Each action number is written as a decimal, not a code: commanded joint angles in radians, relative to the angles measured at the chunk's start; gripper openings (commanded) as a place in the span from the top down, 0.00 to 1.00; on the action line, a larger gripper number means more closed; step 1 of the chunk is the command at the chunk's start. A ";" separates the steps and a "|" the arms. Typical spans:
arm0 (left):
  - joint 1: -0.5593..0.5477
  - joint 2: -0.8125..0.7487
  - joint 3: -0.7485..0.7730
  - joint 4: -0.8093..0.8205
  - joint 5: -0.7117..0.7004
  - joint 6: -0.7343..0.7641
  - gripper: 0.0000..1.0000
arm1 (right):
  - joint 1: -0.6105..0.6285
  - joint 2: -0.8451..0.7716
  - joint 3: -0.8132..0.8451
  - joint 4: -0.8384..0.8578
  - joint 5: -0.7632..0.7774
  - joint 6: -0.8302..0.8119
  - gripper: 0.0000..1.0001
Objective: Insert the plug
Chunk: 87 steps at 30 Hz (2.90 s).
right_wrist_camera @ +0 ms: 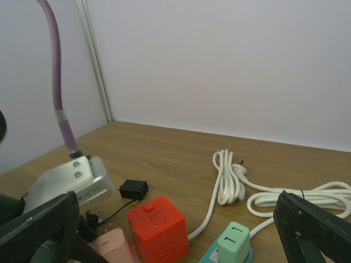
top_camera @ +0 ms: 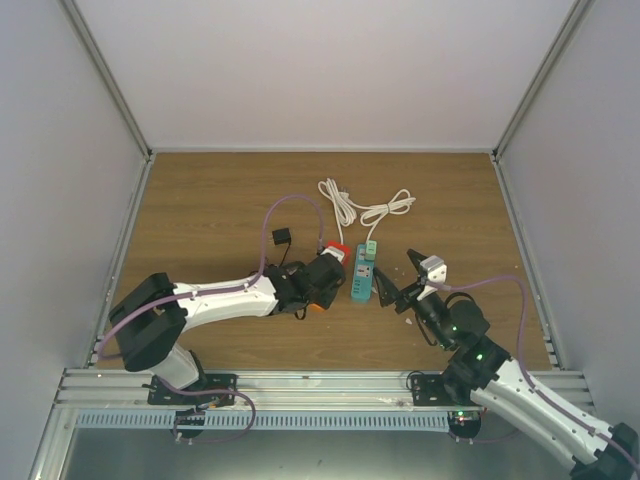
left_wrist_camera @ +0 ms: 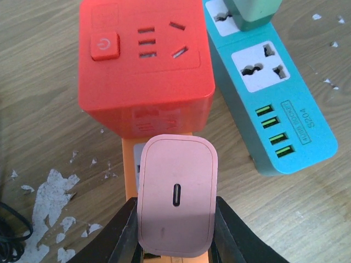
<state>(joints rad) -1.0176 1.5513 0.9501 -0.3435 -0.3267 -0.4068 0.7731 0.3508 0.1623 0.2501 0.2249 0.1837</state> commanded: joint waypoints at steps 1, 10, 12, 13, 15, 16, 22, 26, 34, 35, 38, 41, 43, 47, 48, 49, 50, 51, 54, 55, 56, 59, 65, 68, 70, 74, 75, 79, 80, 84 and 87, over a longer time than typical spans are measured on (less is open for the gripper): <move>-0.007 0.054 0.033 0.063 -0.021 0.005 1.00 | -0.010 -0.013 -0.017 -0.005 -0.006 0.015 0.00; -0.007 0.094 0.054 0.027 -0.022 -0.024 1.00 | -0.011 -0.003 -0.017 -0.002 -0.001 0.015 0.00; -0.007 0.098 0.061 0.022 -0.005 -0.028 1.00 | -0.011 -0.003 -0.017 -0.002 0.001 0.014 0.00; -0.007 0.102 0.063 0.018 0.000 -0.031 1.00 | -0.011 -0.003 -0.017 -0.003 0.002 0.014 0.01; -0.007 0.111 0.073 0.009 -0.003 -0.040 1.00 | -0.010 -0.003 -0.017 -0.003 0.003 0.015 0.00; -0.008 0.117 0.078 0.000 -0.011 -0.043 1.00 | -0.011 -0.002 -0.017 -0.003 0.003 0.016 0.00; -0.008 0.134 0.085 -0.034 -0.028 -0.068 1.00 | -0.012 0.005 -0.017 -0.002 0.003 0.015 0.00; -0.005 0.145 0.094 -0.061 -0.038 -0.089 1.00 | -0.012 0.004 -0.017 -0.004 0.008 0.016 0.00; -0.005 0.143 0.085 -0.072 0.010 -0.101 1.00 | -0.012 -0.002 -0.017 -0.009 0.013 0.016 0.00; -0.005 0.139 0.077 -0.069 0.012 -0.103 1.00 | -0.012 -0.003 -0.017 -0.008 0.012 0.016 0.01; -0.003 0.140 0.064 -0.064 0.019 -0.107 1.00 | -0.012 -0.003 -0.017 -0.009 0.013 0.017 0.00; -0.001 0.152 0.054 -0.058 0.018 -0.110 1.00 | -0.012 -0.003 -0.017 -0.009 0.013 0.017 0.00; 0.002 0.163 0.049 -0.053 0.022 -0.110 1.00 | -0.012 -0.003 -0.019 -0.009 0.012 0.017 0.00; 0.011 0.175 0.034 -0.042 0.048 -0.113 1.00 | -0.012 -0.003 -0.017 -0.009 0.013 0.017 0.01; 0.014 0.175 0.027 -0.041 0.053 -0.114 1.00 | -0.012 -0.003 -0.017 -0.011 0.013 0.017 0.00; 0.017 0.174 0.022 -0.040 0.060 -0.115 1.00 | -0.012 -0.003 -0.018 -0.011 0.013 0.017 0.01; 0.020 0.172 0.015 -0.042 0.065 -0.116 1.00 | -0.012 -0.003 -0.018 -0.011 0.014 0.017 0.01; 0.023 0.170 0.008 -0.045 0.068 -0.118 1.00 | -0.012 -0.003 -0.017 -0.012 0.014 0.017 0.00; 0.030 0.164 -0.013 -0.043 0.088 -0.118 1.00 | -0.012 -0.006 -0.017 -0.015 0.017 0.017 0.01; 0.031 0.166 -0.020 -0.041 0.094 -0.119 1.00 | -0.013 -0.008 -0.017 -0.015 0.016 0.017 0.00; 0.031 0.169 -0.026 -0.040 0.095 -0.123 1.00 | -0.012 -0.011 -0.018 -0.015 0.016 0.017 0.01; 0.031 0.179 -0.058 -0.007 0.116 -0.140 1.00 | -0.012 -0.015 -0.019 -0.018 0.017 0.019 0.00; 0.030 0.197 -0.081 0.009 0.100 -0.160 1.00 | -0.012 -0.014 -0.020 -0.017 0.016 0.019 0.01; 0.029 0.211 -0.074 -0.002 0.089 -0.159 1.00 | -0.012 -0.015 -0.020 -0.018 0.016 0.019 0.00; 0.029 0.217 -0.073 -0.006 0.089 -0.157 1.00 | -0.012 -0.014 -0.020 -0.017 0.015 0.019 0.00; 0.023 0.233 -0.061 -0.030 0.080 -0.148 1.00 | -0.012 -0.012 -0.020 -0.015 0.017 0.017 0.01; 0.020 0.240 -0.055 -0.043 0.070 -0.146 1.00 | -0.013 -0.012 -0.020 -0.015 0.017 0.017 0.00; -0.003 0.250 -0.041 -0.072 0.023 -0.158 1.00 | -0.012 -0.015 -0.022 -0.017 0.017 0.017 0.00; -0.003 0.241 -0.044 -0.069 0.019 -0.163 1.00 | -0.012 -0.016 -0.022 -0.017 0.017 0.018 0.00; -0.004 0.174 -0.046 -0.068 -0.015 -0.164 1.00 | -0.012 -0.016 -0.022 -0.016 0.017 0.018 0.00; -0.004 0.091 -0.030 -0.090 -0.058 -0.153 1.00 | -0.012 -0.011 -0.020 -0.014 0.016 0.015 0.00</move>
<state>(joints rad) -1.0214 1.6752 0.9638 -0.2543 -0.3698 -0.5499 0.7673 0.3447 0.1513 0.2371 0.2306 0.1921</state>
